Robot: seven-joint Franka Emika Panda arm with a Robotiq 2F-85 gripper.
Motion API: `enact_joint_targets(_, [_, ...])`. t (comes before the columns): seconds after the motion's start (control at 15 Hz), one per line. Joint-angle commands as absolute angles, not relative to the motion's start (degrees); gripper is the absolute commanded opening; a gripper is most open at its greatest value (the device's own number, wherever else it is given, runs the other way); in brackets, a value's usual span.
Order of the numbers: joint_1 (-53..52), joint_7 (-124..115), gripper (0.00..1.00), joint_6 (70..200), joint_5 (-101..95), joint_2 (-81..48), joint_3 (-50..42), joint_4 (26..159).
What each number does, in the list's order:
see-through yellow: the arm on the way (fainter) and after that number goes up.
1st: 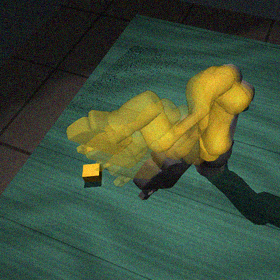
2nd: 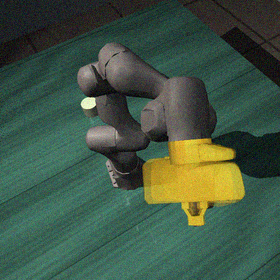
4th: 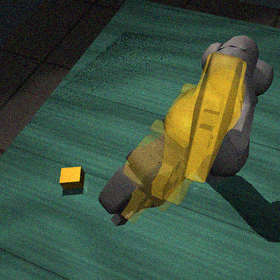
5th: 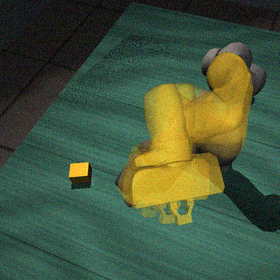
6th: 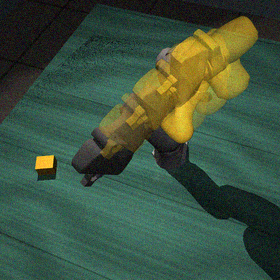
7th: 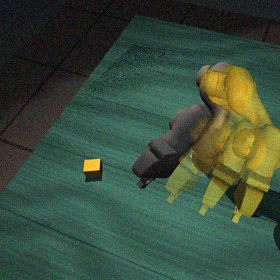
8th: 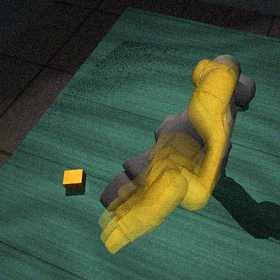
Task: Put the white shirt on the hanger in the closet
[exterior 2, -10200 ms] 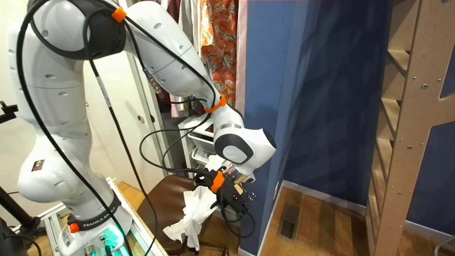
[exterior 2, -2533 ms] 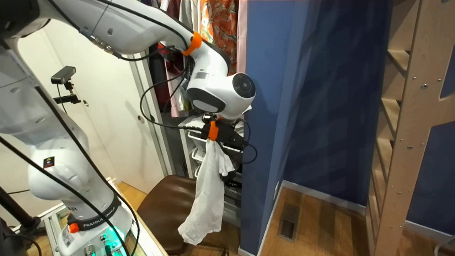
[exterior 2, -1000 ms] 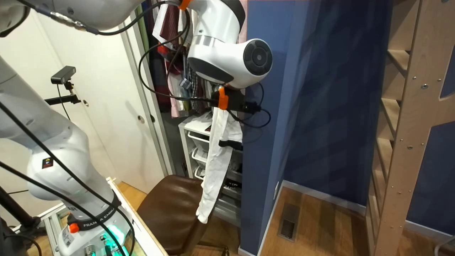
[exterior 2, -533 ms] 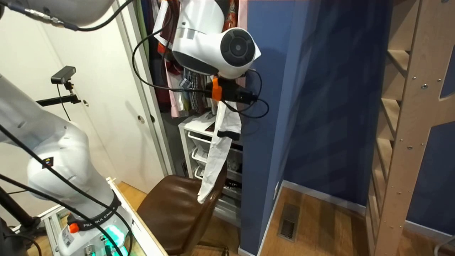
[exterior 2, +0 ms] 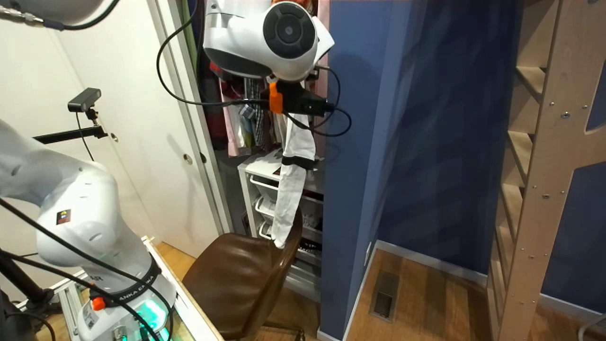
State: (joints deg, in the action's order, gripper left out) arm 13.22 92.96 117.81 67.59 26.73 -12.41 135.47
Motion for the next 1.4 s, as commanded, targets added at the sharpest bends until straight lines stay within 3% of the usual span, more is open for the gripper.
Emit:
enact_joint_targets(0.0, [12.64, 89.60, 0.04, 122.49, 70.51, 32.46, -10.45, 138.16])
enact_joint_targets(0.33, [10.17, 89.27, 0.04, 130.75, 74.89, 36.28, -6.90, 139.75])
enact_joint_targets(0.4, [10.80, 89.46, 0.18, 128.12, 71.09, 33.00, -8.47, 138.38])
enact_joint_targets(0.73, [9.89, 89.26, 0.18, 130.00, 72.01, 34.60, -7.46, 139.33])
enact_joint_targets(0.8, [9.89, 89.26, 0.04, 130.02, 72.02, 34.60, -7.46, 139.36])
enact_joint_targets(1.33, [7.13, 90.32, 0.04, 133.10, 76.05, 34.74, -6.05, 132.29])
